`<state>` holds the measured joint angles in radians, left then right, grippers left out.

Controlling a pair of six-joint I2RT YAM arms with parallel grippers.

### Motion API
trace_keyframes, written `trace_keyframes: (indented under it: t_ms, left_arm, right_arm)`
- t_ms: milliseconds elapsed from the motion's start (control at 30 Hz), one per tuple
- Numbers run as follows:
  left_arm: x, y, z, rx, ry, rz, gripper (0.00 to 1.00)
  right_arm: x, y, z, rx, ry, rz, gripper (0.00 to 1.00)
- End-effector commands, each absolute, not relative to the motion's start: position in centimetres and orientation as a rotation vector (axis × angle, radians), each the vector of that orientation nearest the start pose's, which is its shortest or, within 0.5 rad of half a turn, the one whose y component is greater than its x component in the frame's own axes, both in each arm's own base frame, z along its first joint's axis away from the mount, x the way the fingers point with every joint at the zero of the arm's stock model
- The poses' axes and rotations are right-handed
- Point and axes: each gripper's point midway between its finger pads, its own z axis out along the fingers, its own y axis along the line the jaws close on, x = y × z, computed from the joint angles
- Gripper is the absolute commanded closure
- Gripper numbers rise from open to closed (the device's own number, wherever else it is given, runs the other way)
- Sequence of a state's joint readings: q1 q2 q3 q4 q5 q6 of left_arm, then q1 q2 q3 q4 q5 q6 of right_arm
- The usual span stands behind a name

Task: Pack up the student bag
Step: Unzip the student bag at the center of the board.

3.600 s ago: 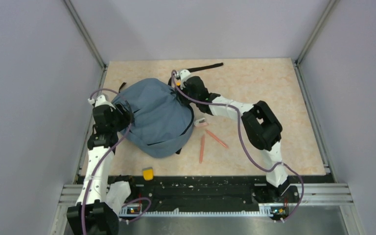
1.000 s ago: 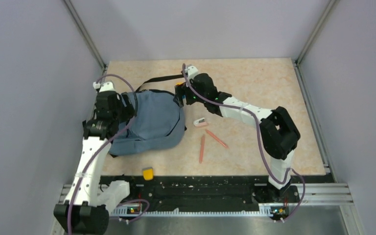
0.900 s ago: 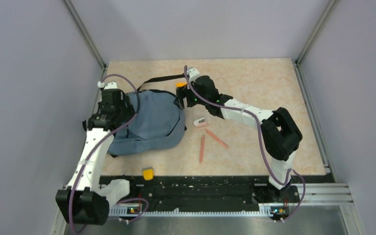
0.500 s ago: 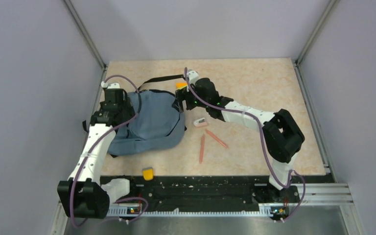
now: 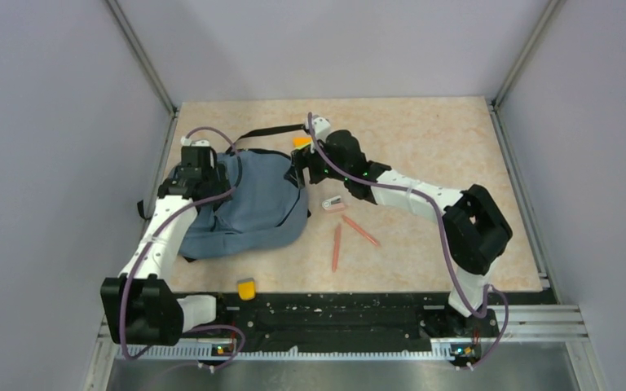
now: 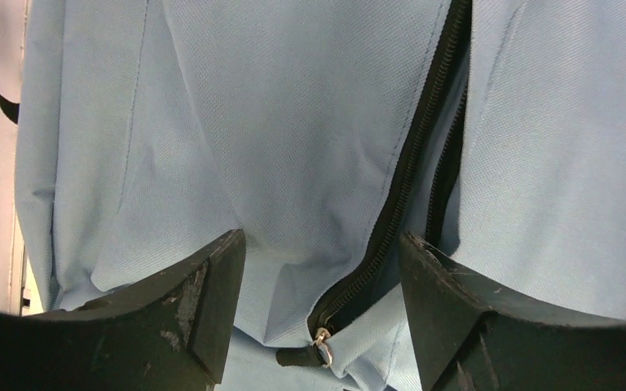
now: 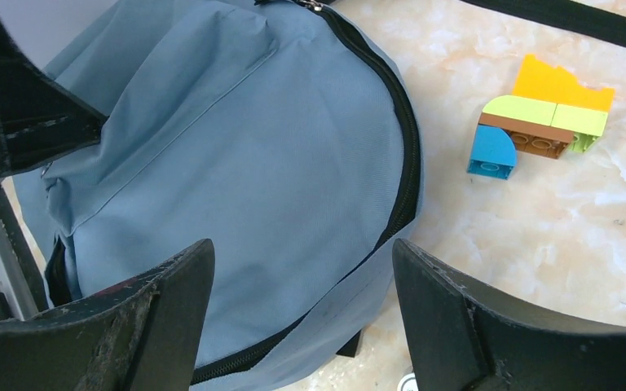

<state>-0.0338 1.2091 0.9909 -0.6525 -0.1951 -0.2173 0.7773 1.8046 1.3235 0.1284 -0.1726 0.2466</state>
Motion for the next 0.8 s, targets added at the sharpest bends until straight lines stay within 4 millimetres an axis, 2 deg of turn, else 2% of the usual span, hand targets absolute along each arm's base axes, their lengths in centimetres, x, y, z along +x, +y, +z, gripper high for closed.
trace_keyframes:
  t_ms: [0, 133, 233, 333, 400, 533, 667, 767]
  left_arm:
    - [31.2, 2.0, 14.3, -0.308, 2.436, 0.164, 0.27]
    - [30.9, 2.8, 13.3, -0.333, 2.482, 0.233, 0.27]
    - [30.7, 3.5, 13.3, -0.360, 2.496, 0.291, 0.38]
    - [30.5, 3.7, 13.1, -0.368, 2.502, 0.312, 0.58]
    - [30.2, 3.9, 13.3, -0.398, 2.494, 0.326, 0.75]
    - [29.9, 4.2, 15.5, -0.432, 2.382, 0.311, 0.99]
    - [29.6, 4.1, 18.2, -0.438, 2.226, 0.251, 1.00]
    - [29.2, 3.6, 19.9, -0.424, 2.123, 0.183, 1.00]
  right_arm:
    - [34.4, 41.5, 22.3, -0.659, 1.813, 0.887, 0.22]
    - [33.9, 41.4, 21.4, -0.662, 1.833, 0.868, 0.22]
    - [33.7, 40.8, 20.1, -0.648, 1.868, 0.842, 0.22]
    - [33.3, 40.2, 18.9, -0.628, 1.898, 0.833, 0.22]
    - [32.9, 39.9, 18.6, -0.614, 1.903, 0.840, 0.22]
    - [32.4, 39.9, 18.4, -0.600, 1.904, 0.848, 0.22]
    - [32.6, 39.7, 17.8, -0.566, 1.917, 0.797, 0.21]
    - [33.7, 38.2, 16.7, -0.477, 1.953, 0.683, 0.21]
